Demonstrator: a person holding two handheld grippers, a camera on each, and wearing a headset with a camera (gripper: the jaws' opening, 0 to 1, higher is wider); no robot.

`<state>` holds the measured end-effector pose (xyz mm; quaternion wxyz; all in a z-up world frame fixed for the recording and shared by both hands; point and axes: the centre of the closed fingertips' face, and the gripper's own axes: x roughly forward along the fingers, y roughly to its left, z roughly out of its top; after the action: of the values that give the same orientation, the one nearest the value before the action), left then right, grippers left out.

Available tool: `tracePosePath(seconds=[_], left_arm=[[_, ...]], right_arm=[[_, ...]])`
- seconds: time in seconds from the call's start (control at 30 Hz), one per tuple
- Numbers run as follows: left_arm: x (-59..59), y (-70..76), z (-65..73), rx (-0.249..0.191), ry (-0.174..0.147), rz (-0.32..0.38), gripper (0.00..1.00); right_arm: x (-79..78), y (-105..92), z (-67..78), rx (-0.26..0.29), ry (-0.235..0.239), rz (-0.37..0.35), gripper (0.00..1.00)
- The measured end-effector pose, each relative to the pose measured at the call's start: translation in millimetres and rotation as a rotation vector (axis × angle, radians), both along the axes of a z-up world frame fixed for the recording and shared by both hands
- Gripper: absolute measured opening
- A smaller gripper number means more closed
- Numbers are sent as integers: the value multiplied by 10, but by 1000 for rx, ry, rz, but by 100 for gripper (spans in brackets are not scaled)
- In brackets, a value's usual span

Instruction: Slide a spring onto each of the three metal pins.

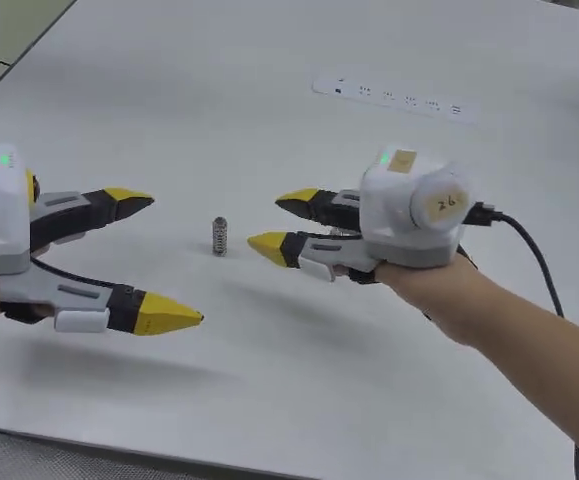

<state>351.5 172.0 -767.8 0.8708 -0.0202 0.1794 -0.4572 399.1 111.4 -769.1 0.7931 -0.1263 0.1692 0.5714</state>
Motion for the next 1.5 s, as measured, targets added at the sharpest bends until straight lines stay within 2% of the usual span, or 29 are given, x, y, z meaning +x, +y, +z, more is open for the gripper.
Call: tracePosePath(seconds=[0.2, 0.3, 0.5, 0.57, 0.73, 0.83, 0.93, 1.1, 1.2, 1.3, 1.5], left_arm=[[28, -50, 23, -6, -6, -4, 97], [39, -72, 46, -11, -11, -5, 98], [39, -134, 70, -6, -27, -17, 98], [32, -160, 64, -4, -27, -25, 98], [26, -172, 59, 5, -31, -34, 98], [28, -161, 62, 7, -33, -32, 98], [27, -147, 54, 13, -33, -32, 98], [7, -137, 49, 20, -34, -31, 98], [-9, -99, 29, 24, -30, -25, 98], [-12, -74, 12, 30, -28, -19, 98], [15, -46, 39, 18, -34, 3, 98]], right_arm=[[-101, -215, 19, 25, -6, -32, 43], [-120, -339, 29, 55, 2, -68, 49], [-158, -513, -3, 63, -14, -117, 68], [-179, -568, 5, 77, -3, -134, 71], [-210, -751, 37, 96, -12, -178, 80], [-214, -890, 33, 109, -2, -211, 86], [-205, -1061, -37, 115, 28, -254, 93], [-209, -1356, -173, 99, 46, -323, 98], [-224, -1477, -191, 86, 38, -343, 99], [-214, -1620, -169, 102, 45, -380, 99], [-222, -1668, -126, 107, 39, -402, 99]])
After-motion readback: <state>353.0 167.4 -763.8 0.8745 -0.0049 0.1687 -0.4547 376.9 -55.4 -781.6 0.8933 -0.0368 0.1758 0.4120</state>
